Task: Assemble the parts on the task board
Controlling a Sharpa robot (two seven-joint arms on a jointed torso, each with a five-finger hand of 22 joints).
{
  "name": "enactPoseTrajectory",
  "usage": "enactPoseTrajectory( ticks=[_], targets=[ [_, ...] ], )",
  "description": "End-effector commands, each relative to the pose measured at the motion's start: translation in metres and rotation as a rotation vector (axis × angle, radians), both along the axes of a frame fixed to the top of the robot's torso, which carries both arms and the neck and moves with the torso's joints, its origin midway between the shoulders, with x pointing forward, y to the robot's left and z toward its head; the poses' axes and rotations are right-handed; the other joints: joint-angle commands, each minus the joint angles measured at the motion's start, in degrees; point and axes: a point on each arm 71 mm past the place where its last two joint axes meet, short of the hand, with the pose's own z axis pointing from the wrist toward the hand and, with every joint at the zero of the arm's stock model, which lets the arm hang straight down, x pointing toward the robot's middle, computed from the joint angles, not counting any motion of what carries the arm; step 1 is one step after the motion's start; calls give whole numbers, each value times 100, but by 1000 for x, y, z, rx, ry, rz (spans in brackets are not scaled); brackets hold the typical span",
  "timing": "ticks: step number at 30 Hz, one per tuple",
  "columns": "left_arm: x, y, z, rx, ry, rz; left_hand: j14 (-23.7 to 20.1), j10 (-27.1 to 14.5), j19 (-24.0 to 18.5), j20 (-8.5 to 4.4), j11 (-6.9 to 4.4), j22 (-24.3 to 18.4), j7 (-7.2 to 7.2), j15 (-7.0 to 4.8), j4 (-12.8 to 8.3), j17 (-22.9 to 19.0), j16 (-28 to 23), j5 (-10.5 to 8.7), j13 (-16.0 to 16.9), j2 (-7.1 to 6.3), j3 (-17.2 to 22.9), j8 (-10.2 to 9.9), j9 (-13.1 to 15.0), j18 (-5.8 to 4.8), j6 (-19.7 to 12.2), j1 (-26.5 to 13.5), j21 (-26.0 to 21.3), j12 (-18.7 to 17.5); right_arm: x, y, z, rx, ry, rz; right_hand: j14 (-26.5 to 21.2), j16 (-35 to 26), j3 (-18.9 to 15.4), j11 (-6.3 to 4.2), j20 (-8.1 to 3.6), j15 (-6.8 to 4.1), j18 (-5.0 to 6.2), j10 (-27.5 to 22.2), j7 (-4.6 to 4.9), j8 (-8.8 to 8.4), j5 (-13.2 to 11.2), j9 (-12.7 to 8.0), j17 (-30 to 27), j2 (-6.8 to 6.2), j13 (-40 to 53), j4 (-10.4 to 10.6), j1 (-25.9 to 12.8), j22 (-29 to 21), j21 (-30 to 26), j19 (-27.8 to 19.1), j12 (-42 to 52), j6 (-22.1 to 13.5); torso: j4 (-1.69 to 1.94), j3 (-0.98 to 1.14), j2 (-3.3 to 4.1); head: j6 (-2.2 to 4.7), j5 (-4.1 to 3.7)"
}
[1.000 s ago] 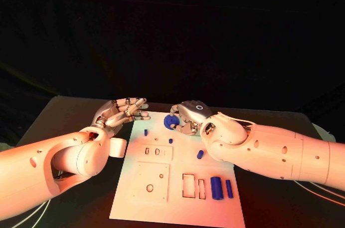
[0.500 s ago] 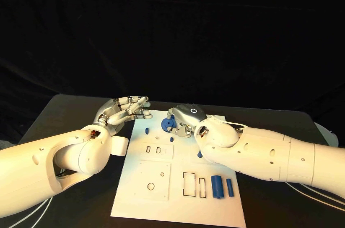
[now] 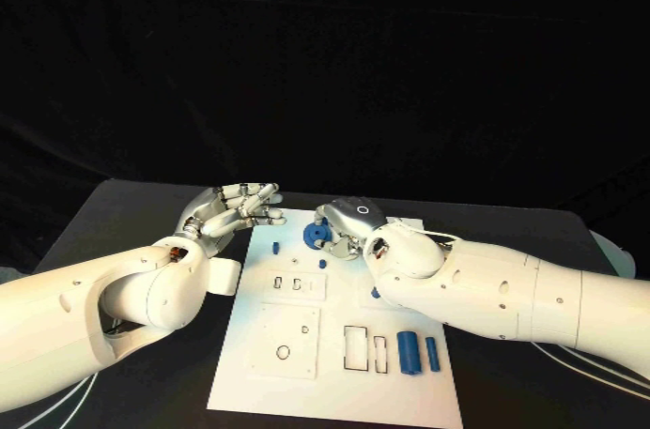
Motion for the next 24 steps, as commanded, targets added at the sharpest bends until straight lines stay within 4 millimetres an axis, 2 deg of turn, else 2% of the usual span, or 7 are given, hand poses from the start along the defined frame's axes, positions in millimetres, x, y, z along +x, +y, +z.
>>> enactPoseTrajectory(
  ticks=[1,6,7,10,14,15,24],
  targets=[
    [-1,-2,2,-12,-4,-22,-17,4,-5,7,20,-3,32,28,-3,5,-24,-13,7,10,46,-36,-8,25,14,30,14,-34,1,-1,-1,-15,-10,-21,597,19,32,-6,-39,-1,-38,205,-282,-73,-12,-2,1508,26,1037,-1,-54,1506,30,599,-38,277,0,-2,0,8,-1],
    [0,-2,2,-11,-3,-23,-17,4,-5,7,20,-3,32,28,-3,5,-24,-13,7,10,46,-36,-8,25,14,30,14,-34,2,-1,-1,-22,-1,-19,597,19,-13,100,28,87,-38,145,-163,-328,-189,-84,1508,-132,974,94,-317,1506,30,599,-98,51,-7,-3,-1,11,12],
    [0,-2,2,-12,-3,-23,-17,4,-5,7,20,-3,32,28,-3,5,-24,-13,7,10,46,-36,-8,25,14,30,14,-34,2,-1,-2,-26,3,-18,597,19,-92,148,66,128,-38,115,-119,-452,-386,-117,1508,-169,942,131,-494,1506,30,599,-128,-90,-7,-3,-2,11,7],
    [0,-3,1,-11,-3,-23,-17,4,-5,7,20,-3,32,28,-3,5,-24,-13,7,10,46,-36,-8,25,14,30,14,-34,2,-1,-3,-35,20,-16,597,19,-340,192,133,181,-38,88,-76,-599,-571,-128,1508,-86,918,162,-1056,1506,30,599,-151,-149,-2,-4,-1,17,4],
    [0,-2,1,-11,-2,-23,-21,6,-7,8,21,-4,33,29,-2,10,-26,-13,7,10,51,-40,-9,25,14,28,14,-40,2,-2,-5,-48,50,-13,597,19,-548,199,147,181,-38,113,-89,-651,-434,-106,1508,3,948,171,-1425,1506,30,599,-125,-84,3,-1,-3,15,4],
    [0,-2,1,-11,-1,-24,-21,6,-7,8,21,-4,33,29,-2,10,-26,-13,7,10,51,-40,-9,25,14,28,14,-40,2,-3,-6,-49,55,-13,597,19,-614,189,146,183,-38,118,-88,-652,-384,-99,1508,-32,954,169,-1483,1506,30,599,-119,-59,-3,1,0,17,10],
    [0,-3,1,-14,4,-36,-28,3,-11,9,22,-5,34,31,-3,13,-31,-14,6,6,54,-45,-11,24,10,29,13,-47,4,-5,-8,-59,87,-20,597,19,-649,157,132,160,-38,165,-128,-637,-369,-64,1508,44,1005,162,-1493,1506,30,599,-74,77,7,0,1,13,3]
  ],
)
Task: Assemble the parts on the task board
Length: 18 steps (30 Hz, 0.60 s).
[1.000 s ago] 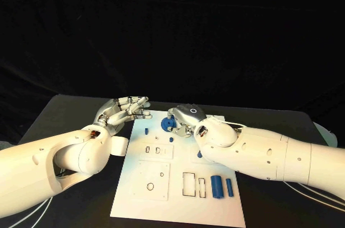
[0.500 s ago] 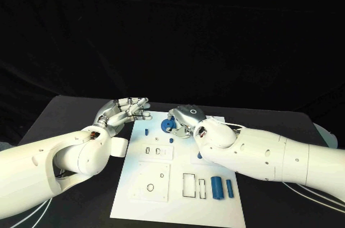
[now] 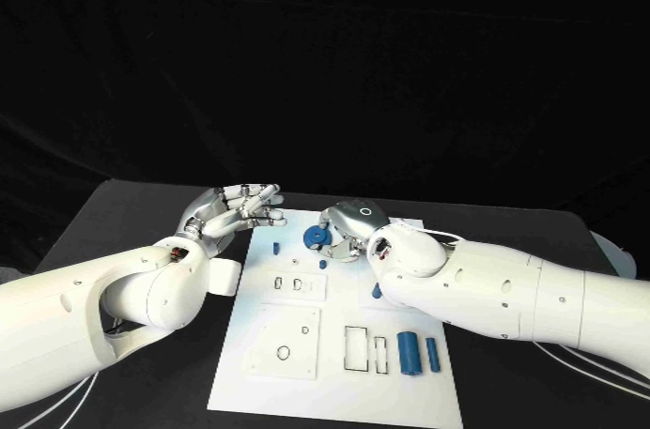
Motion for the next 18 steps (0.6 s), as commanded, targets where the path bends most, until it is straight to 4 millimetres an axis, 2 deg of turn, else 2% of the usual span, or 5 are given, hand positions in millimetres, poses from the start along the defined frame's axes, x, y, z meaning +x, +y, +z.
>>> enactPoseTrajectory(
  ticks=[1,5,7,15,18],
  targets=[
    [0,-3,1,-14,-2,-29,-28,3,-11,9,22,-5,34,31,12,9,-31,-14,6,6,36,-21,-7,24,10,29,13,-26,1,0,-4,-21,47,-1,608,19,-20,13,26,5,-39,165,-11,-7,25,6,1510,49,1007,-3,-9,1508,31,599,29,60,13,1,1,0,-9],
    [0,-4,1,-16,1,-40,-58,-10,-26,9,23,-9,31,33,-18,20,-52,-9,3,-29,62,-40,-14,23,-3,93,10,-51,3,-3,-4,-3,68,-20,608,19,34,-2,7,-13,-39,165,-23,-49,153,14,1510,178,1007,-9,-93,1508,31,599,27,80,9,-2,1,-5,25],
    [0,-4,1,-17,3,-44,-79,-12,-40,9,26,-10,33,35,-33,39,-74,-6,2,-64,109,-59,-20,23,-7,178,12,-80,4,-5,-4,5,72,-30,608,19,45,-2,5,-13,-39,163,-22,-58,171,15,1510,185,1005,-12,-89,1508,31,599,25,76,3,0,0,-5,36],
    [0,-4,1,-18,5,-49,-80,-13,-41,9,28,-10,35,36,-25,42,-76,-6,2,-61,115,-62,-21,22,-7,178,13,-84,-2,-16,3,73,33,-36,608,19,157,-7,-1,-18,-39,194,-28,-98,308,25,1510,204,1041,-33,13,1508,31,599,56,97,-6,3,-7,15,41],
    [0,-3,1,-17,5,-46,-81,-13,-42,9,28,-10,35,36,-25,43,-76,-6,2,-61,117,-62,-21,22,-7,179,13,-85,-6,-27,11,122,6,-32,608,19,197,-10,-3,-20,-39,204,-29,-109,361,30,1510,203,1052,-36,48,1508,31,599,66,109,-24,7,-17,17,43]
  ],
)
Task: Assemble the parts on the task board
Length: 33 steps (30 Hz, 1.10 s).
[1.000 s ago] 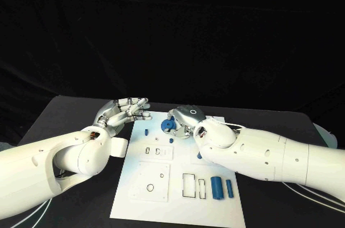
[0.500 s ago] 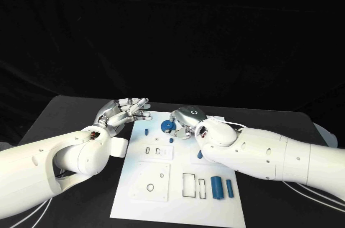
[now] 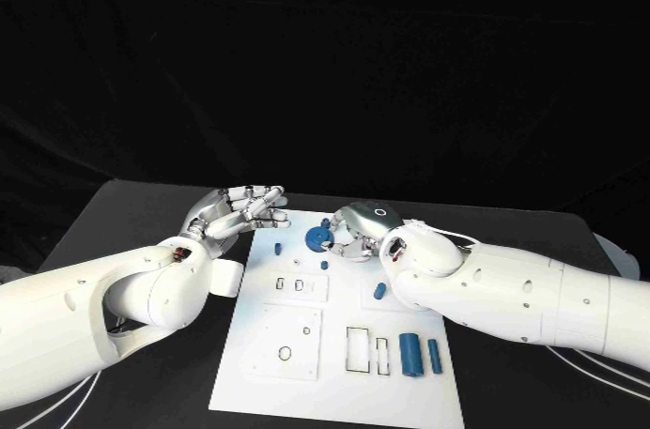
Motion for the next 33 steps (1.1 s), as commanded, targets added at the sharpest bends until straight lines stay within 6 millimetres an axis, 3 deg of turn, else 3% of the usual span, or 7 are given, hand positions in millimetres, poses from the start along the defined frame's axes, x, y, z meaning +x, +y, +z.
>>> enactPoseTrajectory(
  ticks=[1,7,10,19,22,24,33],
  targets=[
    [0,-2,2,-12,-5,-24,-39,-13,-42,10,28,-5,35,-5,7,9,-32,-6,2,9,23,-19,-6,23,-7,46,13,-39,-5,-12,13,96,-45,1,608,19,61,-11,-4,-21,-39,206,15,-30,52,10,1505,-2,1055,-1,82,1509,31,599,32,31,-27,10,-19,6,-4],
    [0,0,1,-9,-4,-17,-39,-13,-42,10,28,-5,35,-5,7,9,-32,-6,2,9,23,-19,-6,23,-7,46,13,-39,-13,-64,42,259,-29,56,604,16,229,-1,-5,-17,-28,146,30,-99,178,21,1491,-127,991,-78,369,1478,2,570,-29,47,-82,30,-46,49,-17],
    [1,0,1,-9,-5,-16,-40,-13,-43,10,29,-5,35,-4,11,11,-34,-5,3,11,27,-20,-7,22,-6,47,13,-41,-16,-91,49,317,8,69,594,5,397,-1,-7,-21,-5,103,36,-132,130,36,1447,-224,948,-284,735,1409,-64,504,-73,94,-124,44,-70,50,-1],
    [5,1,-1,-7,-6,-11,-44,25,-51,11,22,-6,29,-7,22,25,-42,-7,9,3,53,-14,-3,22,25,63,16,-38,-20,-162,37,352,91,19,591,2,523,-9,-13,-28,-5,88,30,-188,217,59,1437,-409,933,-590,1185,1413,-64,505,-91,194,-212,139,-143,-1,-20],
    [6,1,-2,-5,-6,-9,-46,37,-53,11,19,-6,27,-8,24,29,-45,-7,10,0,61,-12,-2,23,36,68,18,-37,-20,-176,27,345,111,-5,591,2,551,-10,-15,-30,-4,80,32,-201,232,59,1435,-419,924,-634,1250,1409,-68,501,-100,199,-232,160,-152,-13,-25],
    [7,2,-2,-5,-6,-7,-46,37,-53,11,19,-6,27,-8,24,29,-45,-7,10,0,61,-12,-2,23,36,68,18,-37,-20,-186,17,338,128,-23,586,-3,582,-2,-14,-24,10,39,44,-251,237,50,1415,-470,882,-706,1335,1370,-108,463,-140,167,-256,191,-160,-26,-13],
    [8,2,-3,-4,-4,-7,-46,47,-55,11,18,-5,28,-8,28,33,-47,-7,12,-1,68,-10,-1,23,45,70,19,-36,-17,-195,-9,322,174,-58,589,0,576,51,13,18,15,-21,107,-394,213,16,1429,-541,826,-748,1363,1356,-125,447,-196,-18,-252,244,-138,-47,-11]
  ],
)
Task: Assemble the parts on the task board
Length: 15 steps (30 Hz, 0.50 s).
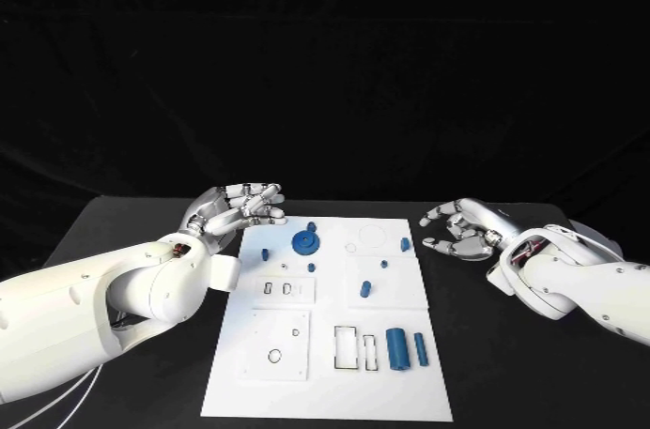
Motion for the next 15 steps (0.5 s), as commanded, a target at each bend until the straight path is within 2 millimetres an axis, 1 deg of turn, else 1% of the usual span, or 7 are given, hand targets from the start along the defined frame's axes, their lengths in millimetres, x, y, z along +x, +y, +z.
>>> enactPoseTrajectory(
  ticks=[1,3,4,6,11,14,15],
  targets=[
    [0,-3,1,-12,-8,-22,-46,26,-34,-9,-3,-6,7,-8,-4,5,-24,-7,6,-1,37,-10,-2,22,24,70,19,-15,2,3,-8,8,32,30,590,0,7,51,16,21,15,-17,8,-40,-32,-9,1433,-29,828,-37,51,1352,-37,447,-25,-65,-1,35,16,-6,14],
    [0,-3,1,-12,-8,-22,-46,26,-34,-9,-3,-6,7,-8,-4,5,-24,-7,6,-1,37,-10,-2,22,24,70,19,-15,3,4,-12,5,38,25,590,1,8,54,18,25,15,-23,12,-47,-33,-10,1435,-30,822,-39,53,1351,-38,446,-32,-74,1,43,24,-3,17],
    [0,-3,1,-12,-8,-22,-46,26,-34,-9,-3,-6,7,-8,-4,5,-24,-7,6,-1,37,-10,-2,22,24,70,19,-15,5,5,-14,2,43,21,591,2,11,62,25,32,16,-22,20,-65,-33,-12,1439,-25,824,-43,59,1348,-41,443,-29,-98,6,52,34,-4,9],
    [0,-3,1,-12,-7,-23,-46,26,-34,-9,-3,-6,7,-8,-4,5,-24,-7,6,-1,37,-10,-2,22,24,70,19,-15,8,6,-17,-2,47,16,592,3,13,66,28,35,15,-24,24,-74,-33,-14,1444,-24,823,-46,62,1350,-39,445,-31,-110,13,58,43,-8,0],
    [0,-3,1,-12,-7,-23,-46,26,-34,-9,-3,-6,7,-8,-4,5,-24,-7,6,-1,37,-10,-2,22,24,70,19,-15,12,11,-22,-7,54,11,595,7,17,72,32,40,14,-18,30,-86,-32,-15,1457,-15,830,-45,63,1354,-36,449,-24,-124,25,65,56,-15,2],
    [0,-3,0,-11,-7,-24,-46,26,-34,-9,-3,-6,7,-8,-4,5,-24,-7,6,-1,37,-10,-2,22,24,70,19,-15,15,15,-24,-11,60,11,595,7,17,72,32,40,14,-18,30,-86,-32,-15,1457,-15,830,-45,63,1354,-36,449,-24,-124,27,66,55,-26,16],
    [0,-3,0,-11,-7,-24,-46,26,-34,-9,-3,-6,7,-8,-4,5,-24,-7,6,-1,37,-10,-2,22,24,70,19,-15,15,16,-25,-12,61,10,596,7,25,76,36,44,14,-17,35,-93,-30,-14,1458,1,832,-42,63,1355,-35,450,-22,-131,26,63,52,-33,18]
  ],
)
